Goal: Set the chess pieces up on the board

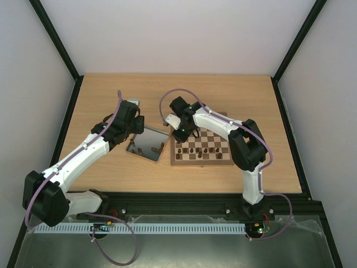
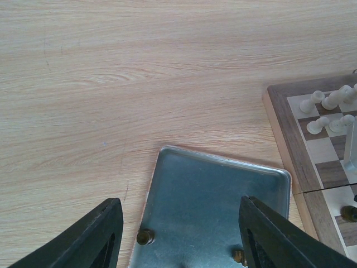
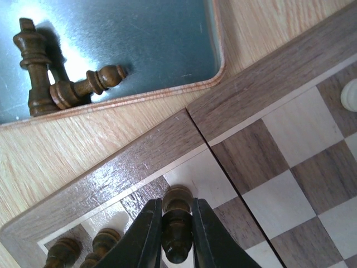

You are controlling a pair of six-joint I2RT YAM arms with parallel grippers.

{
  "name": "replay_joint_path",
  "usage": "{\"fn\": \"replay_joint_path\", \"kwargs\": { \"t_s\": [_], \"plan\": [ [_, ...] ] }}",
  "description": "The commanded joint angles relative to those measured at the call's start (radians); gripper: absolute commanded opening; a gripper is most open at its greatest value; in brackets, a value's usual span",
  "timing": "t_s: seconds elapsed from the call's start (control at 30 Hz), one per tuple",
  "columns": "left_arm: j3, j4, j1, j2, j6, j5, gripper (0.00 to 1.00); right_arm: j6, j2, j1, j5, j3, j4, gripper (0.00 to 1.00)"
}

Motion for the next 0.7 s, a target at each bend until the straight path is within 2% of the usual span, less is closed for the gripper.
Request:
{"fn": "replay_joint_path", "kwargs": {
  "t_s": [0.0,0.37,0.67],
  "plan": [
    [-0.009,0.008,0.008,0.003,0.009,-0.013,0.59,0.006,0.005,-0.001,0.007,0.026,-0.064,0.11],
    [-0.012,0.009,0.011,0.006,0.009,-0.012,0.58,0.004,-0.097,-0.014,0.028,0.016,-0.079,0.05],
    [-0.013,0.009,0.011,0.013,0.011,-0.003,0.58,0.004,-0.271,-0.131,0.013,-0.087,-0.11,0.05]
  ]
}}
